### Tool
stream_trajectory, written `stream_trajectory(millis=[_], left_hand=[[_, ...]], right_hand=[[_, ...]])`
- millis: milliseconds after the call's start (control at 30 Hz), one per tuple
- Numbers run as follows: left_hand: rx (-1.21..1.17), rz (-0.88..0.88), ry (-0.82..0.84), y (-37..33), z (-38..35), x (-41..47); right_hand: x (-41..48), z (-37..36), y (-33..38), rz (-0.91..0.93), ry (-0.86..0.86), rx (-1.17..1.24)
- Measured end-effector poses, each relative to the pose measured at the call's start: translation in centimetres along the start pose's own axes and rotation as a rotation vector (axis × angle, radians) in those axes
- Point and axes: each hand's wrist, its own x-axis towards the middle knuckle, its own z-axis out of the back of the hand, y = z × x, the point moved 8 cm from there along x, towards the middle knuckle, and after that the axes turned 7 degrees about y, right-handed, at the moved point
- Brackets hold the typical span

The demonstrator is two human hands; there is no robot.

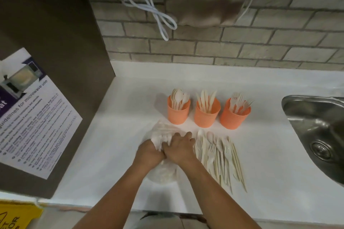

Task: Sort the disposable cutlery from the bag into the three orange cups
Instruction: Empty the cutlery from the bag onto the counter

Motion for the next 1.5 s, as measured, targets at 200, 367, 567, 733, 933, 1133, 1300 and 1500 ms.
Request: stream_trajectory(millis=[200, 367, 567, 733, 933, 1133, 1300, 1500], left_hand=[[-0.307, -0.008, 0.082, 1.3, 0.4, -0.1], [-0.417, -0.055, 0.06, 0.9, 1.4, -0.7], [-0.385, -0.051, 0.138, 0.9, 2.2, -0.9], [-0.394, -0.048, 0.229, 1.0, 1.6, -1.0], [-0.635, -0.2, 0.231, -0.7, 2.5, -1.9], [-0.918, -0.205, 0.251, -3.3, 4.8, -2.7], [-0.934, -0.223, 0.067, -4.1, 9.0, -1.7], [-0.626, -0.133, -0.085, 0.0, 11.3, 0.1]], right_hand=[[0.5, -0.2, 0.0, 0.029, -0.088, 0.144], [-0.5, 1.0, -0.2, 0.082, -0.127, 0.267], [-1.9, 3.4, 0.0, 0.199, -0.268, 0.373], [-1.5, 3.9, 0.8, 0.219, -0.276, 0.349], [0.3, 2.1, 1.1, 0.108, -0.117, 0.144], [0.3, -0.9, 3.2, 0.029, -0.034, -0.093], [0.2, -1.4, 4.2, -0.03, -0.162, -0.252], [0.4, -1.9, 4.4, 0.011, -0.159, -0.318]])
